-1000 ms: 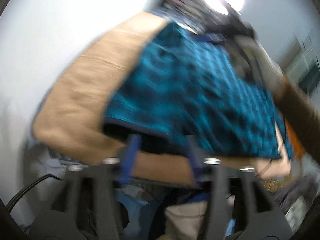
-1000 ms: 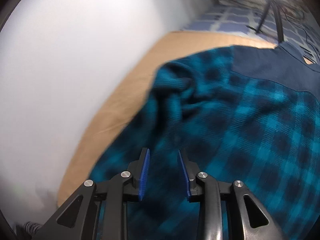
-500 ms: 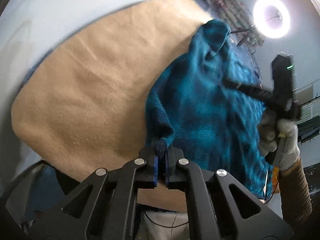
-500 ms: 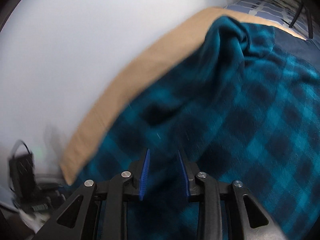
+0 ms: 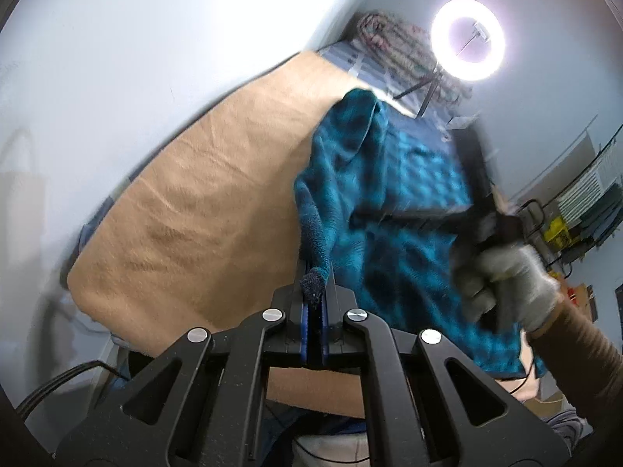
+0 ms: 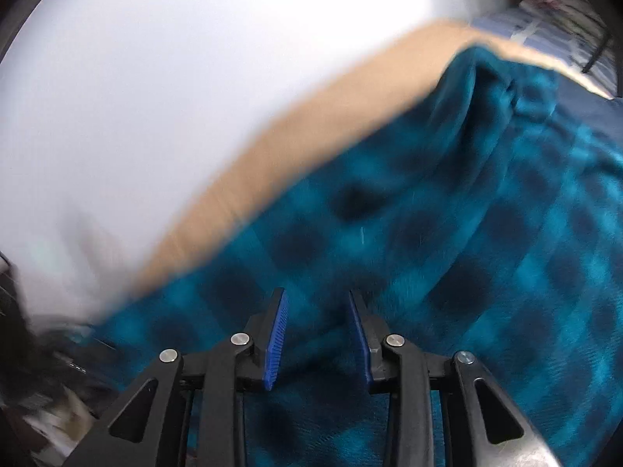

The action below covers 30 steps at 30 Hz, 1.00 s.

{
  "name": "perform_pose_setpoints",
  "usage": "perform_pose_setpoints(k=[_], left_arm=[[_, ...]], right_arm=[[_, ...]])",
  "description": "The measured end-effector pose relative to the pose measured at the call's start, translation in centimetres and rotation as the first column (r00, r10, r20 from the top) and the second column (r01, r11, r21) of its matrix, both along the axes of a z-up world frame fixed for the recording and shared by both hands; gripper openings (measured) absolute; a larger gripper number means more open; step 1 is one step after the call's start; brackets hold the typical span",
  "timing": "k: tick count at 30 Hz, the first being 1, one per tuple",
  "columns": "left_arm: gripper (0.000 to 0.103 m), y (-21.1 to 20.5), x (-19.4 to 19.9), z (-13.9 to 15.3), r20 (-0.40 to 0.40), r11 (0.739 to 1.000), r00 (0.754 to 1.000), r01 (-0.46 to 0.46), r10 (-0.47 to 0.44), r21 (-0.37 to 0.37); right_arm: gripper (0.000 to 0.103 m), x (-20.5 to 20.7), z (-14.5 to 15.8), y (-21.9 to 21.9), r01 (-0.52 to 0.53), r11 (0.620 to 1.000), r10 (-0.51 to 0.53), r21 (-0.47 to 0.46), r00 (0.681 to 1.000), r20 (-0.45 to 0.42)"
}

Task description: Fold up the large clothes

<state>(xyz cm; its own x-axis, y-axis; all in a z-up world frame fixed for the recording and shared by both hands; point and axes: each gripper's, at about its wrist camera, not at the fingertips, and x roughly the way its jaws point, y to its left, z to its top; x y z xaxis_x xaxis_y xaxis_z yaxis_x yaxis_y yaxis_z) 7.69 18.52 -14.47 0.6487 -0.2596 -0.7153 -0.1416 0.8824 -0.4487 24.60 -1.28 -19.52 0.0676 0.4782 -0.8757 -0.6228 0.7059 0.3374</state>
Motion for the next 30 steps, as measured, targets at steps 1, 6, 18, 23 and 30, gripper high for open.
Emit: perform_pose_setpoints(k=[1, 6, 18, 23, 30], left_arm=[[0.002, -0.1, -0.2, 0.3, 0.009, 1.0, 1.0, 0.009, -0.009, -0.008], [0.002, -1.5, -0.6, 1.7, 0.066, 0.997, 0.996, 0.06, -0.063, 0.045], [0.002, -2.8, -0.3, 1.3, 0.077, 0.993, 0.99, 0.119, -0.12, 0.008], [0.002, -2.3, -0.3, 1.2, 0.081, 0.992, 0.989, 0.123, -0.123, -0.006], [0.002, -4.0, -1.0, 2.6, 0.128, 0.979, 0.974, 0.174, -0.186, 0.103]], right_arm=[[0.028, -0.2, -0.9, -0.1, -0.023, 0.998, 0.022, -0.053, 1.0, -0.008], [0.034, 1.0, 2.4, -1.6, -0.033, 0.999, 0.033, 0.003, 0.999, -0.01], [0.057, 16.3, 6.6, 2.2, 0.189, 0.982, -0.189, 0.011, 0.982, 0.002], [0.057, 19.7, 3.8, 4.7, 0.263, 0.959, -0.264, -0.108, 0.964, 0.007], [0.037, 21.8, -0.2, 7.2, 0.26, 0.924, -0.26, -0.281, 0.965, 0.038]])
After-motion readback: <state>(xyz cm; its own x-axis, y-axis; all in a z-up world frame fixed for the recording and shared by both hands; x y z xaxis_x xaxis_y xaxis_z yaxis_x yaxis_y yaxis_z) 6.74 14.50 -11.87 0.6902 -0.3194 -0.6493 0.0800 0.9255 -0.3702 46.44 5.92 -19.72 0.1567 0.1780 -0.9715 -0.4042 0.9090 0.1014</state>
